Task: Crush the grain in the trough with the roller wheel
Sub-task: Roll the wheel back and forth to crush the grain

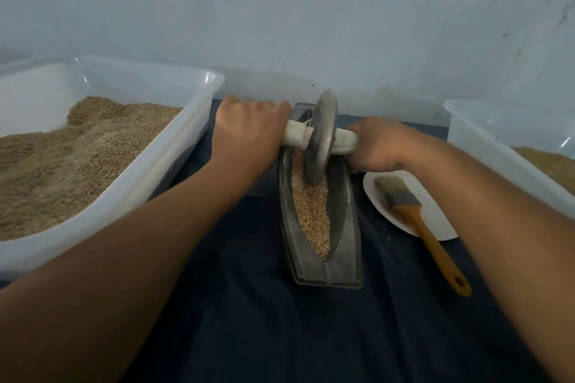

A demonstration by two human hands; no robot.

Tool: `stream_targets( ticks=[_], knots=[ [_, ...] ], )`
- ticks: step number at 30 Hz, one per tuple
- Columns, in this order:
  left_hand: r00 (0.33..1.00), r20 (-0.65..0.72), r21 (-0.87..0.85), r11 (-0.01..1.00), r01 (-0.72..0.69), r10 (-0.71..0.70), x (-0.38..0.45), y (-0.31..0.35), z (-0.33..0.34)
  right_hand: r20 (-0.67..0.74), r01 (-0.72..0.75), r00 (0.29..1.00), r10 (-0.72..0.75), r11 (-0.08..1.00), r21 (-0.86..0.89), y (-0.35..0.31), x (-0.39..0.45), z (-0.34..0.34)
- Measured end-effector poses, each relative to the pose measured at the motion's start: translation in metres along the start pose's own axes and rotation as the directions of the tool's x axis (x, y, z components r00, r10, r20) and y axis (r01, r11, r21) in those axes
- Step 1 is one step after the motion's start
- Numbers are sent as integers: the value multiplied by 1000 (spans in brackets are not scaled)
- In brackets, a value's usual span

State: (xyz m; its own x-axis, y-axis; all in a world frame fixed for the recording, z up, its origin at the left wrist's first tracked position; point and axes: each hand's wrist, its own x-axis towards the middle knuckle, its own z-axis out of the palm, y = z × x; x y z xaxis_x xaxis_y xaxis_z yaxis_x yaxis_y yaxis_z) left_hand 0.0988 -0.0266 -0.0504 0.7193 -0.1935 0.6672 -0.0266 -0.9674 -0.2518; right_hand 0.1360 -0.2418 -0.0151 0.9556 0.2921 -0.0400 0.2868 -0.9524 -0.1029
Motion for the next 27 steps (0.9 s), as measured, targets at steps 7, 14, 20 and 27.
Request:
stream_targets(
  ticks=[7, 14, 20, 27],
  knots=[
    [999, -51, -29, 1000, 10, -11, -22, 1, -10, -189, -4, 982, -22, 991, -133, -7, -23, 9],
    [999, -48, -19, 1000, 12, -13, -44, 5, -28, -342, -38, 940, -13, 989, -140, -13, -53, 22],
    [993, -115, -46, 999, 24, -29, -60, 8, -37, -518, -55, 855, -34, 986, -156, -17, -76, 37],
    [962, -267, -63, 997, 49, -64, -70, 12, -37, -633, -26, 769, -90, 985, -172, -21, -92, 48]
  ],
)
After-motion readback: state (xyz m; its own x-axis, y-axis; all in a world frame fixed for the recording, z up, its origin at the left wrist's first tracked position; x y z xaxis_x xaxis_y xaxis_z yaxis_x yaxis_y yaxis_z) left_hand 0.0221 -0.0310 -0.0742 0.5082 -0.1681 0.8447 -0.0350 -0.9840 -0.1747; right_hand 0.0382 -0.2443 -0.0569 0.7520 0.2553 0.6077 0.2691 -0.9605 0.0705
